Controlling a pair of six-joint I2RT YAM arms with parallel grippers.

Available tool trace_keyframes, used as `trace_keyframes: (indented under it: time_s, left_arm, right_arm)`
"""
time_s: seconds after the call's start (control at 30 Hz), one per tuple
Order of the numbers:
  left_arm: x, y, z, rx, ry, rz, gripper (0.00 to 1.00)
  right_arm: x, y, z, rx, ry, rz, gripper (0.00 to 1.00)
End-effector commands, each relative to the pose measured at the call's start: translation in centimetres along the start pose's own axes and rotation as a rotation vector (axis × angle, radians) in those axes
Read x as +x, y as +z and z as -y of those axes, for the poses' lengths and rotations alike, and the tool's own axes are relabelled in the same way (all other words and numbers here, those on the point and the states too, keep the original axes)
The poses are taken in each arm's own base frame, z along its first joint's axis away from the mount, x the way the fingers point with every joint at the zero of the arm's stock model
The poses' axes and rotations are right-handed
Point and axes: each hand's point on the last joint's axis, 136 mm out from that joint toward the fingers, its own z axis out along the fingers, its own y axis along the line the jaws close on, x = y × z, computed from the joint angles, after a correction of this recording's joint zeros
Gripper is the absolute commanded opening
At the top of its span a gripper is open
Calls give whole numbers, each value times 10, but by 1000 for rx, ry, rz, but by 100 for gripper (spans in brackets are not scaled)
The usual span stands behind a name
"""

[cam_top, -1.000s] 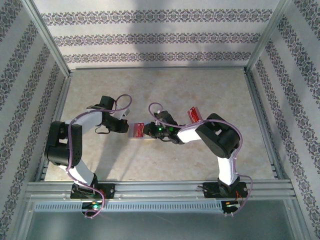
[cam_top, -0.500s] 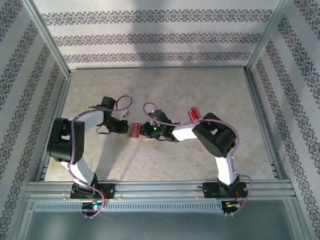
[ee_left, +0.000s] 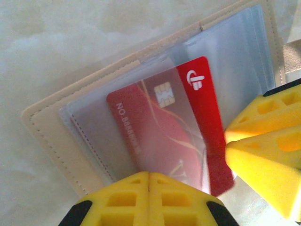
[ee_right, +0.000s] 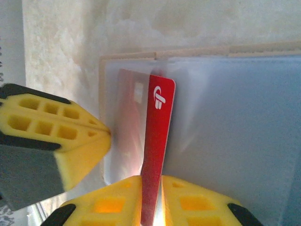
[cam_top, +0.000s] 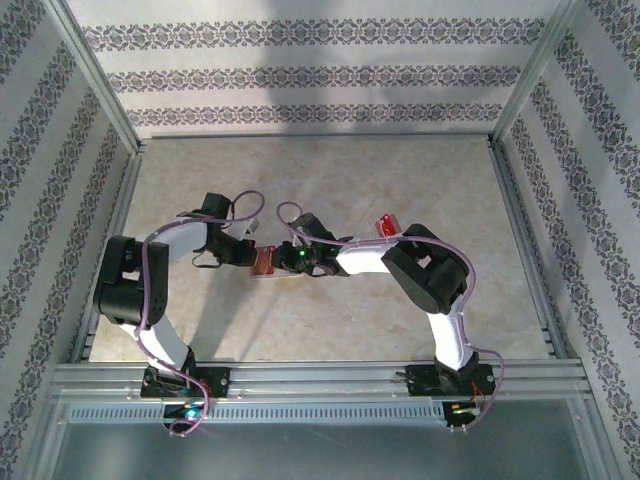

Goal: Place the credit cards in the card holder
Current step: Insert the credit card into the card slot.

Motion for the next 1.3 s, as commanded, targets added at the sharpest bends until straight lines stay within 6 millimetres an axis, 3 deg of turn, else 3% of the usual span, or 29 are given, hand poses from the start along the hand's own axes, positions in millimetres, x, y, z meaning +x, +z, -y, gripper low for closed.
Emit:
trace_keyframes:
  time_s: [0.0,0.13,0.37,0.77,1.1,1.27]
  left_arm:
    - [-8,-17,-11,-51,-27,64,2]
    - [-6,-13,-25,-75,-67,73,3]
    - [-2,-3,-33,-89,-91,41,5]
    - [-3,3,-32,-58,-106,21,5]
    - [-2,3,-32,-63,-101,25,5]
    - [-3,3,-31,-58,-103,22,5]
  right_arm:
    - [2,-8,-3,33,-39,-15,21]
    - [-3,-9,-1,36,-37,-11,22]
    - [-7,2,-3,26,-37,-34,20]
    - [-6,13,-12,23,-54,-69,17]
    - [-17,-32,-18,53,-88,3,21]
    - [-15,-24,1,83,-56,-14,24]
